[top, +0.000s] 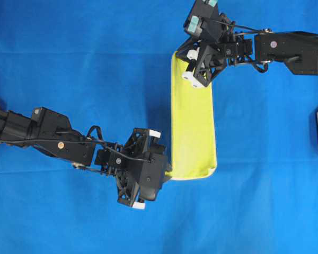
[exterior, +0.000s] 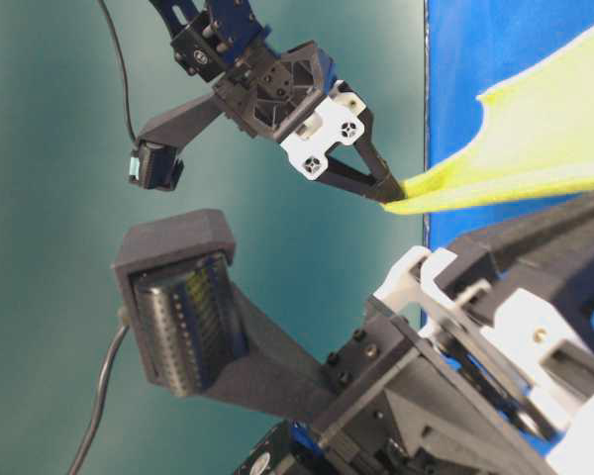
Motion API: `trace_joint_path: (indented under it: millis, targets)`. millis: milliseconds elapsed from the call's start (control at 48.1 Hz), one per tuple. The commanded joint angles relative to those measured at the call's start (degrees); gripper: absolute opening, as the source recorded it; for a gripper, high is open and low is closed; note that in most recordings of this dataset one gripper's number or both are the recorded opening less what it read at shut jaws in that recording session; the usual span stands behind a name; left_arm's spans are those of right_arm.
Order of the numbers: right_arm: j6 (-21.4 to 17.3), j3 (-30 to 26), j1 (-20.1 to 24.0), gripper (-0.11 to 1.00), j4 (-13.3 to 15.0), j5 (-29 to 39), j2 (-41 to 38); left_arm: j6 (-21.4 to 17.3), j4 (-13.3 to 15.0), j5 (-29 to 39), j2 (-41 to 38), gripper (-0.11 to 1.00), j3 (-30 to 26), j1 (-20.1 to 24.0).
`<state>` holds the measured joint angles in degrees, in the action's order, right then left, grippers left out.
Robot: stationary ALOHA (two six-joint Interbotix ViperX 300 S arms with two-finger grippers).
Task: Fold the yellow towel.
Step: 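Rotate the lifted strip vertical and lay it down at center, then release the strip and retract both grippers outward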
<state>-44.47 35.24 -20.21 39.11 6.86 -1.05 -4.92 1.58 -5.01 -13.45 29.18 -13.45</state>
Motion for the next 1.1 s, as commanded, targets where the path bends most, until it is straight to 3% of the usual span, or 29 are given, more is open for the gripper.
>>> trace_joint_path:
  millis: [0, 125, 208, 333, 457, 686, 852, 1081]
  targets:
    - [-0.2, -1.0, -0.5, 0.28, 0.3, 1.1, 0.8, -0.2, 0.0, -0.1, 1.8, 0.28, -0.5, -0.4]
    - [-0.2, -0.9, -0.5, 0.61, 0.2, 4.2, 0.9, -0.9, 0.0, 1.3, 2.5, 0.66, -0.4, -0.1]
    - [-0.2, -0.6, -0.3, 0.65, 0.2, 5.1, 1.1, -0.9, 0.0, 3.5, 3.7, 0.81, -0.3, 0.3]
    - [-0.2, 0.6, 0.0, 0.63, 0.2, 5.9, 2.6, -0.6, 0.1, 8.5, 6.5, 0.7, 0.2, 0.4]
    - [-0.4, 2.6, 0.2, 0.63, 0.2, 5.8, 5.7, -0.3, 0.0, 13.3, 10.3, 0.71, 1.5, 0.4]
    - [-0.7, 8.8, 3.4, 0.63, 0.1, 5.5, 16.5, -0.1, 0.0, 14.1, 18.7, 0.71, 7.1, 0.7]
    - [-1.1, 13.9, 6.6, 0.63, -0.6, 5.5, 25.5, -0.1, 0.0, 10.0, 24.9, 0.71, 12.3, 1.9]
    - [-3.1, 20.7, 9.8, 0.62, -1.2, 5.4, 39.3, 0.0, 0.1, -3.8, 35.6, 0.71, 22.6, 6.0]
